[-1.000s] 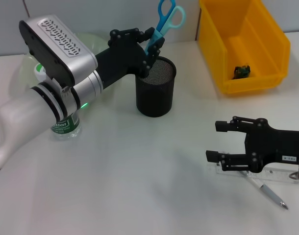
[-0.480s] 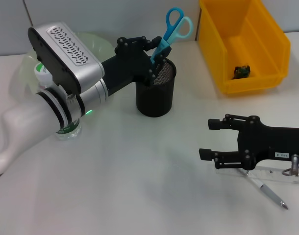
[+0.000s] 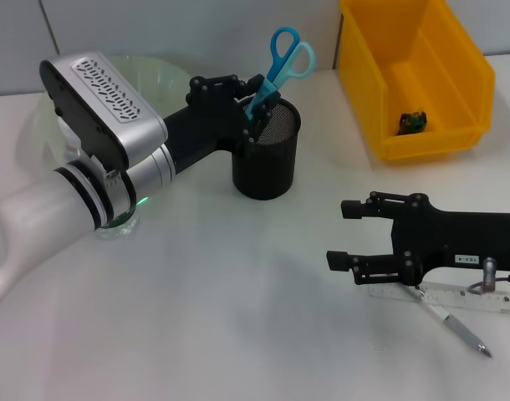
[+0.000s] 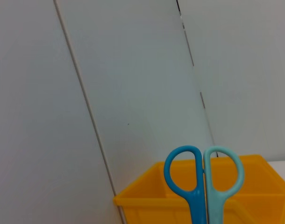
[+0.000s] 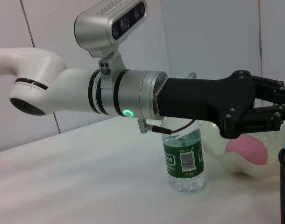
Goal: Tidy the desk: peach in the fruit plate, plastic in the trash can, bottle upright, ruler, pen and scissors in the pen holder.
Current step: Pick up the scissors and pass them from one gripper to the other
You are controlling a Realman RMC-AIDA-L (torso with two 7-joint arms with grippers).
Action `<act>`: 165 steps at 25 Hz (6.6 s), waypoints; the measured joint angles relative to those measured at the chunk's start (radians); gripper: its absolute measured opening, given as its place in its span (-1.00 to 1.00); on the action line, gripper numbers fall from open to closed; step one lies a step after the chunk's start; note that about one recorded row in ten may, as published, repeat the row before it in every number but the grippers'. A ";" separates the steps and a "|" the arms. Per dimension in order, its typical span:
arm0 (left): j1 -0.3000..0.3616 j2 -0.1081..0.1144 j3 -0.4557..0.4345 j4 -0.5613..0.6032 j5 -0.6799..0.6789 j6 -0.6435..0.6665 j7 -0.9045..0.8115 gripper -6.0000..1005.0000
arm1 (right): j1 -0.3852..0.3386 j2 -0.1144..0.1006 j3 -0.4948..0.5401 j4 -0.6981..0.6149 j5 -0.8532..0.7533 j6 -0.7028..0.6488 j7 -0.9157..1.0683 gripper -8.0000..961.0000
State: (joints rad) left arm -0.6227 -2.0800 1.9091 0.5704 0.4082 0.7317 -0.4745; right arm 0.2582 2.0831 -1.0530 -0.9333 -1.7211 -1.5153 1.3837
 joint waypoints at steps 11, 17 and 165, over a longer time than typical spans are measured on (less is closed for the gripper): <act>0.006 0.000 -0.004 -0.015 -0.036 0.093 0.038 -0.45 | 0.023 0.000 -0.056 0.004 -0.003 0.048 0.013 0.71; -0.002 0.000 -0.005 -0.036 -0.049 0.116 0.043 -0.44 | 0.037 0.000 -0.066 0.005 -0.004 0.048 0.014 0.71; 0.033 0.000 0.176 0.048 -0.249 0.139 0.080 -0.35 | 0.253 0.004 0.681 0.897 0.327 -0.254 -0.787 0.71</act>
State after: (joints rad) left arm -0.5894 -2.0801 2.0850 0.6187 0.1595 0.8712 -0.3941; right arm 0.5116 2.0873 -0.3719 -0.0361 -1.3939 -1.7694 0.5964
